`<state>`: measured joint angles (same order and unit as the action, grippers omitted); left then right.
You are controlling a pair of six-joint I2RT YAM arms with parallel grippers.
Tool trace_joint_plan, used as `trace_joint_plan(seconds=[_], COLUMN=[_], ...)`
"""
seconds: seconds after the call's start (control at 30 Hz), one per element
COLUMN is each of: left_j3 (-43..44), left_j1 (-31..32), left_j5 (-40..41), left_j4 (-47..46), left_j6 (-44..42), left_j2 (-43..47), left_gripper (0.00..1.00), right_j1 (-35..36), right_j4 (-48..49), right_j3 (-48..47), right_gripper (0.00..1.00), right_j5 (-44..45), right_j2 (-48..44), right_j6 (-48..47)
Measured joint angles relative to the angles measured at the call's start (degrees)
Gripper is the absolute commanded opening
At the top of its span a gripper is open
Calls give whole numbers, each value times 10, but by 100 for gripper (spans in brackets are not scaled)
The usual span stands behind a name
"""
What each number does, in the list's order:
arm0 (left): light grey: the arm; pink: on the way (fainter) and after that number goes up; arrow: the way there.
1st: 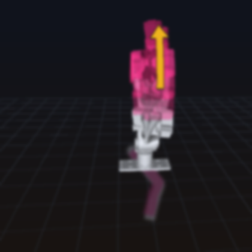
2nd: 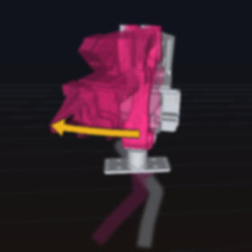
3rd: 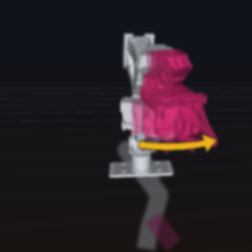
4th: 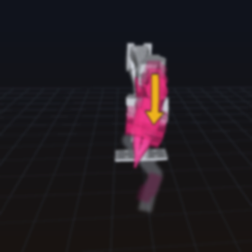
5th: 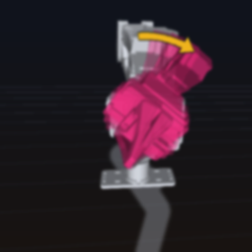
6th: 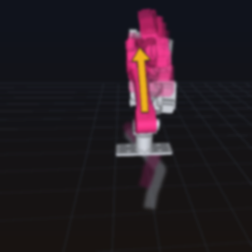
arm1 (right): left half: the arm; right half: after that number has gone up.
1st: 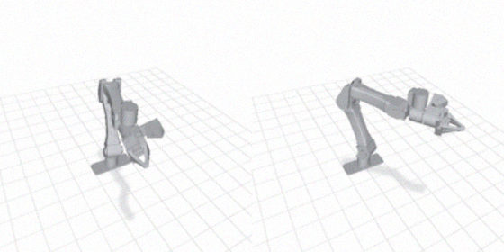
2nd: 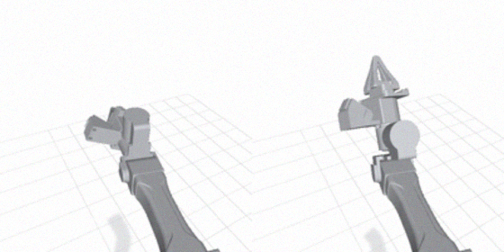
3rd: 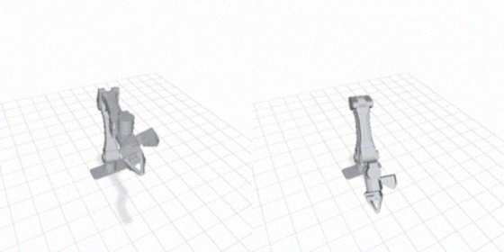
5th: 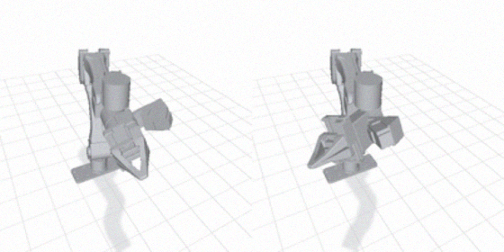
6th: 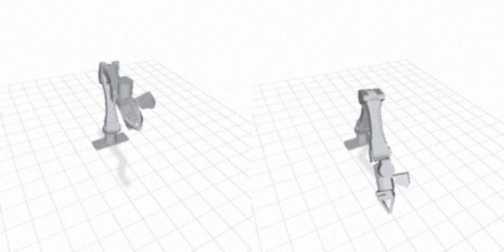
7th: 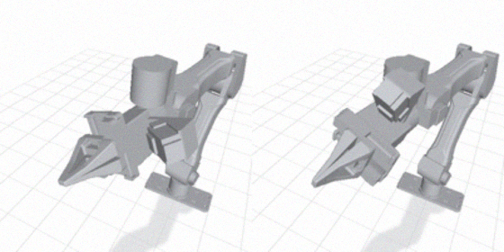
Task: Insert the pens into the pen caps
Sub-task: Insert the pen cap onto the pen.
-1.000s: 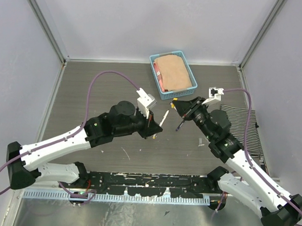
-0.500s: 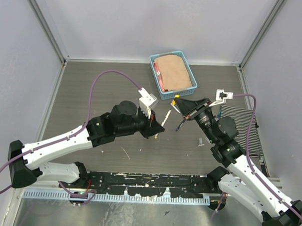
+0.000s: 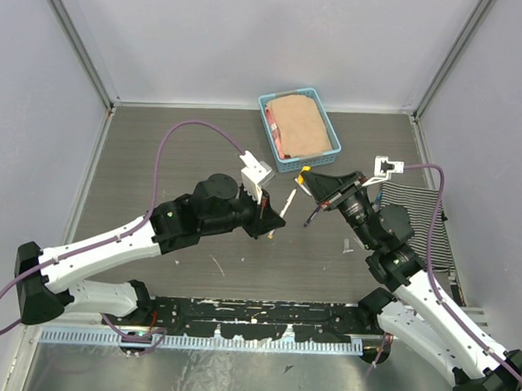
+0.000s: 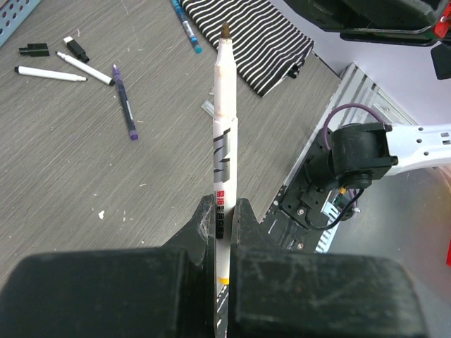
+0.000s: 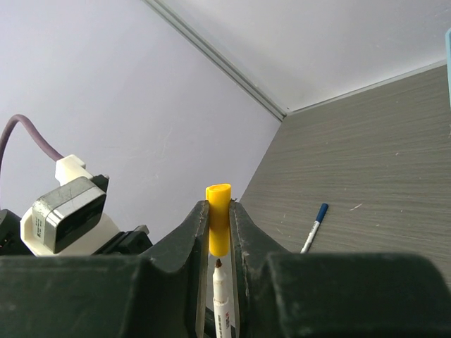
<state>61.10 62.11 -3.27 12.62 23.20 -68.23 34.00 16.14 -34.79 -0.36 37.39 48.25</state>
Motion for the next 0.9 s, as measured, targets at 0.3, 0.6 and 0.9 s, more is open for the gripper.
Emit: trace_joint_plan(seconds=[0.3, 0.6, 0.9], left_j3=[0, 0, 0], left_j1=[0, 0, 0], left_j5=[7, 8, 8], left_j4=[-2, -4, -4], left_j6=[0, 0, 0], left_j2=[0, -1, -3], left_gripper=[0, 0, 0], right_j1=[0, 0, 0], right_j4=[-3, -3, -3], right_j3=[7, 9, 9], right_gripper=[1, 1, 1], right_j5=[-7, -10, -8], right_j2=[0, 0, 0], right_j6=[1, 2, 4])
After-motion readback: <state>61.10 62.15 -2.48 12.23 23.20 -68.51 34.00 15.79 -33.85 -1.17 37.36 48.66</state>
